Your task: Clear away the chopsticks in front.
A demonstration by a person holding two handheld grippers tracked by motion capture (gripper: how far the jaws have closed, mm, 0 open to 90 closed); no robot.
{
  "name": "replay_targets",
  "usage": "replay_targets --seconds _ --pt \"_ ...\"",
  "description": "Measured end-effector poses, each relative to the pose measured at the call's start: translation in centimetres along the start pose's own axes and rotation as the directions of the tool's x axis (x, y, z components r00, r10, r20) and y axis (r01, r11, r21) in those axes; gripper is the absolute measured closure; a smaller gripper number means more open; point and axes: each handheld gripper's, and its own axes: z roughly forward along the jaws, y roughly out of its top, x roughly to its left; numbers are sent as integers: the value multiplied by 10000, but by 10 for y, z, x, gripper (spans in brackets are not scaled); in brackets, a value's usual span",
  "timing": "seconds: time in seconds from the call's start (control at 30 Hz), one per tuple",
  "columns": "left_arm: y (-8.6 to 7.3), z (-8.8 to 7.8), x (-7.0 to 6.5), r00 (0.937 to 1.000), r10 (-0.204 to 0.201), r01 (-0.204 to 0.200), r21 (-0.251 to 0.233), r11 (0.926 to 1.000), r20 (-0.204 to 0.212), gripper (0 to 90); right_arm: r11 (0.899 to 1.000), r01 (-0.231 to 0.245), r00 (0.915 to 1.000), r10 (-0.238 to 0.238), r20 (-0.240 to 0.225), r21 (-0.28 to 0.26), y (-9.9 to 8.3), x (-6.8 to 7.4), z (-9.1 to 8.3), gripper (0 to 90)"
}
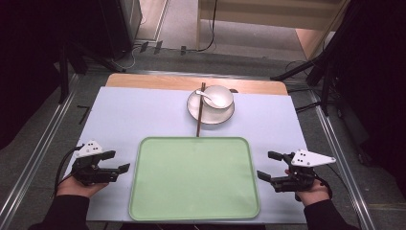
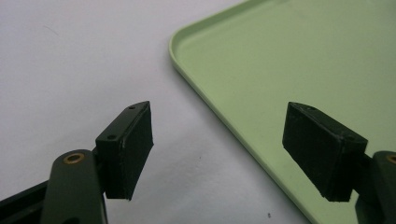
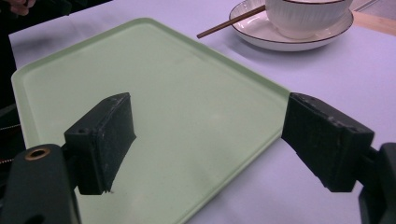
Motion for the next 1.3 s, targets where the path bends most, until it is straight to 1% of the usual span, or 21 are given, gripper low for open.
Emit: replay_targets --seconds 0.07,0.17,0.57,0.8,0.9,1.07,1.1,1.2,1.3 --pt "0 -1 0 10000 -89 89 -91 9999 17 250 10000 -23 10000 23 -13 -7 0 0 0 172" --pt "0 0 1 9998 -183 183 -77 9998 59 249 10000 -7 10000 7 -21 13 0 0 1 172" --pt "0 1 2 9996 -242 243 -71 9997 161 249 10000 5 10000 -5 -23 39 0 1 0 172" --pt "0 2 3 9989 -398 401 -139 9991 233 244 10000 28 10000 -28 -42 59 0 1 0 172" --pt "0 2 4 9984 -488 490 -80 9988 276 244 10000 45 10000 -45 -19 44 -1 1 0 172" --pt "0 2 4 9982 -558 559 -66 9984 212 247 10000 29 10000 -29 -10 17 -1 1 0 172" --pt "1 2 5 9979 -577 579 -80 9983 288 248 10000 18 10000 -18 -15 13 -1 1 0 172" --pt "1 2 7 9950 -874 878 -70 9961 489 250 10000 10 10000 -10 -11 19 -1 1 -1 172" --pt "0 2 8 9950 -879 879 18 9961 485 261 10000 -7 10000 7 -7 28 -1 1 -1 172"
